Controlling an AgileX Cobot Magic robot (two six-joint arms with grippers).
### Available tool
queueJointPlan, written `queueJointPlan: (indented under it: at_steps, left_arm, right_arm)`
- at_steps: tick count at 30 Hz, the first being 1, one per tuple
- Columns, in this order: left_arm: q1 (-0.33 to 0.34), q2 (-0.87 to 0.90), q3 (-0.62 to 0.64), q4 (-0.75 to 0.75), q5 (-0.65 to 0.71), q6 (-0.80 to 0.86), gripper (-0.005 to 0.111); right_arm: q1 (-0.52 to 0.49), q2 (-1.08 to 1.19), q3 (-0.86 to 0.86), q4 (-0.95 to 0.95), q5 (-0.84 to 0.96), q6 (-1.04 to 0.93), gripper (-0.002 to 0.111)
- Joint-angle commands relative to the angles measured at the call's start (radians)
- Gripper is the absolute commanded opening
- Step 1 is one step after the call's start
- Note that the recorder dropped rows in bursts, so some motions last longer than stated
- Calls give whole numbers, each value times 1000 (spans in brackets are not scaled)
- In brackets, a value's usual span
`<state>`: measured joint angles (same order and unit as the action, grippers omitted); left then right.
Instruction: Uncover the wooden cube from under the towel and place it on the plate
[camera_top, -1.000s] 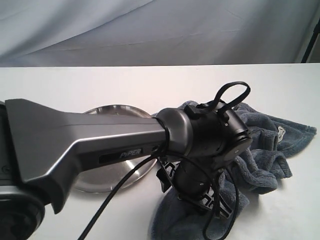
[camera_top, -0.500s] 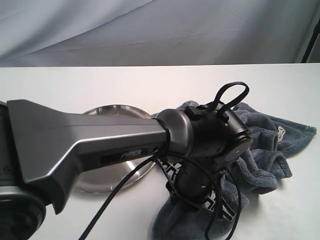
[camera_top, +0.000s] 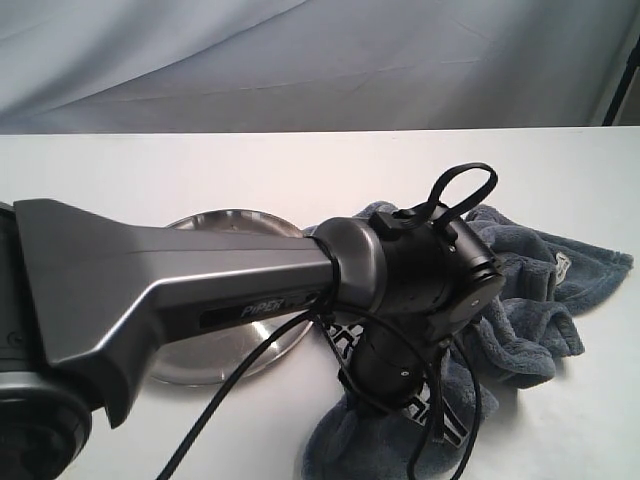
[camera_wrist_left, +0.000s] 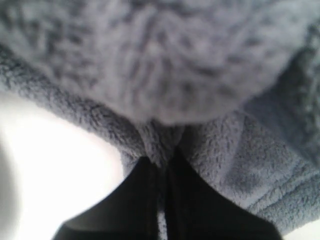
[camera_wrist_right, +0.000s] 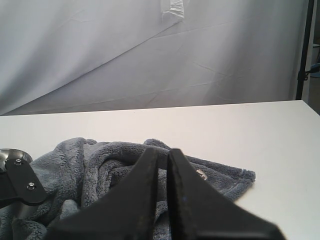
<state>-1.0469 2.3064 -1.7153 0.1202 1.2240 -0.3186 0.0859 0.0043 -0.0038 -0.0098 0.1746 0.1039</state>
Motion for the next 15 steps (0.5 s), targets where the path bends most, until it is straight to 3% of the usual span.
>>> queueJointPlan:
  at_steps: [1,15]
  left_arm:
    - [1,-9,-1,-7,-3,4,0]
    - [1,-130,-1,6,-3,2,0]
  right_arm:
    - [-6,-4,4,4,-13,2,7]
    - [-6,-4,4,4,-13,2,7]
